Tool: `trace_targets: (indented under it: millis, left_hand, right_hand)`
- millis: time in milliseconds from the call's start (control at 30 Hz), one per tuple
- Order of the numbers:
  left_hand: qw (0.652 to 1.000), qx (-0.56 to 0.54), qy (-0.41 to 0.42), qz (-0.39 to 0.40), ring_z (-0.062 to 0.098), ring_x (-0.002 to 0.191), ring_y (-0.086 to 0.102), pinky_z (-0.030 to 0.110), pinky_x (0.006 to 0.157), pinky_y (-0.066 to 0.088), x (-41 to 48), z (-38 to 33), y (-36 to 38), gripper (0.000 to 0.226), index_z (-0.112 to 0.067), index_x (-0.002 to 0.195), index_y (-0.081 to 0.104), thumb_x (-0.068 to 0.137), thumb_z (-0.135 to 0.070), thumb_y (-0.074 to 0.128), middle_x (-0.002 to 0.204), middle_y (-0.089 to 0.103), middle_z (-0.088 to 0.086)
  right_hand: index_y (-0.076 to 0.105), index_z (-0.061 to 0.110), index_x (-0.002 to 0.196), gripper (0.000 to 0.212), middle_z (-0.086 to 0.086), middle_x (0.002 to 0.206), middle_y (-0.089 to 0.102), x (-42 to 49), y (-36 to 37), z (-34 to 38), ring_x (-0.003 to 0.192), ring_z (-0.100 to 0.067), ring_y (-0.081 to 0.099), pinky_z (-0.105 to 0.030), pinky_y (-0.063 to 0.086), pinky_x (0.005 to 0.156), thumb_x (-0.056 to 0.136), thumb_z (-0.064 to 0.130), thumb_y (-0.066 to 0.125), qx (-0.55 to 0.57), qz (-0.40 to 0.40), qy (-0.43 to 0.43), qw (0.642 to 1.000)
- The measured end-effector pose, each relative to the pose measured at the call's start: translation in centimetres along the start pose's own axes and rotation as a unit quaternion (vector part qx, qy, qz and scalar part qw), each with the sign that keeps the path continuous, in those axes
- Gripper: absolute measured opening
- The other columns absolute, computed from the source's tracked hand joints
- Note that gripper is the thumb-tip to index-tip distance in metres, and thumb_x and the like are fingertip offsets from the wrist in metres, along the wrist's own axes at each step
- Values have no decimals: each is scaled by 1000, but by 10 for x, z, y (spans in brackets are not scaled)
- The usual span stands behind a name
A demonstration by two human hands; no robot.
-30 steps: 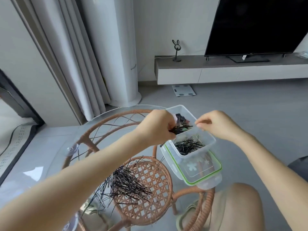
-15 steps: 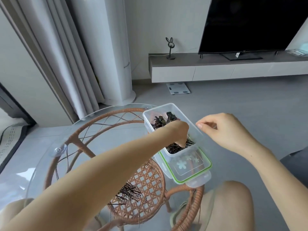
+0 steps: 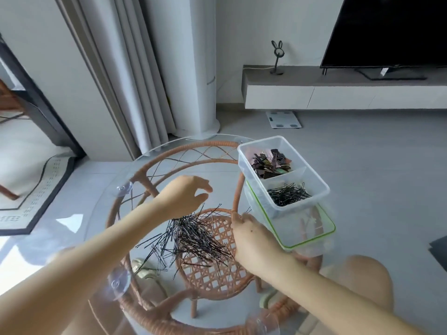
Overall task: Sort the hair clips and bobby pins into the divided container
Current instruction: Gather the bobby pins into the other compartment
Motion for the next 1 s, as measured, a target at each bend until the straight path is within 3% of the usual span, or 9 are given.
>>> trace_targets:
  millis: [100,167,267,333,433,533,633,800,1000]
  left_hand:
    - [999,11,-38,-1,17,137,38,33,114,28,-23,34,18,37,-26,131,51,94,-31,47,150,37,-2]
    - [998,-5,-59,-31,20,140,33,39,115,27,-38,52,32,36,-23,128,54,94,-31,48,149,38,2]
    - [982,-47,-86,-163,20,129,48,39,110,36,-60,72,42,25,-20,110,67,91,-27,54,134,57,1]
    - [966,-60,-99,-229,20,123,54,34,109,30,-73,79,46,32,-18,105,70,89,-38,51,125,64,1]
    - [968,-70,-123,-207,20,137,37,40,117,14,-87,82,60,63,-29,122,59,83,-62,23,141,49,-2]
    - [981,-26,-125,-146,25,147,3,44,119,-6,-88,77,78,75,-40,139,34,77,-71,4,155,19,-5]
    - [975,-59,-149,-153,32,146,-6,39,114,-15,-75,63,81,79,-34,141,34,76,-70,6,157,15,-2]
    - [928,-188,-207,-246,30,144,18,45,120,7,-52,50,76,54,-14,133,45,92,-47,32,146,42,9]
    - [885,-331,-206,-255,26,138,32,41,107,31,-49,45,69,43,-17,135,40,96,-35,35,138,51,3]
  right_hand:
    - [32,-8,131,52,-25,123,45,9,15,13,112,-36,46,-38,44,88,83,3,49,-73,3,20,997]
    - [45,-9,121,50,-26,116,54,9,18,25,106,-36,52,-39,48,88,76,6,59,-60,-47,2,997]
    - [34,-1,134,61,-18,122,57,3,20,46,115,-30,52,-34,42,99,76,-5,53,-9,-66,-86,994]
    - [31,7,138,59,-10,124,58,-6,18,43,114,-24,53,-29,41,98,82,-9,44,69,-68,-86,992]
    - [44,7,130,40,-10,125,59,-14,21,19,115,-24,56,-33,46,99,92,15,41,130,-180,-75,972]
    - [30,13,140,64,-12,149,31,-16,53,4,140,-23,25,-38,21,116,92,53,15,149,-137,-32,979]
    - [18,18,143,77,-16,154,18,-6,72,18,144,-27,9,-37,2,117,85,61,-6,114,-144,21,983]
    - [28,11,139,73,-26,146,31,22,66,51,139,-38,22,-46,14,117,87,57,4,135,-195,113,965]
    - [35,7,134,66,-22,140,42,56,55,73,136,-37,27,-45,10,117,88,44,9,246,-215,110,939]
Point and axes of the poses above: each hand's wrist, its own x-axis towards the middle knuckle, its own y-axis out of the palm, z = x × y, the point moved 3 cm from there along x, towards the middle knuckle
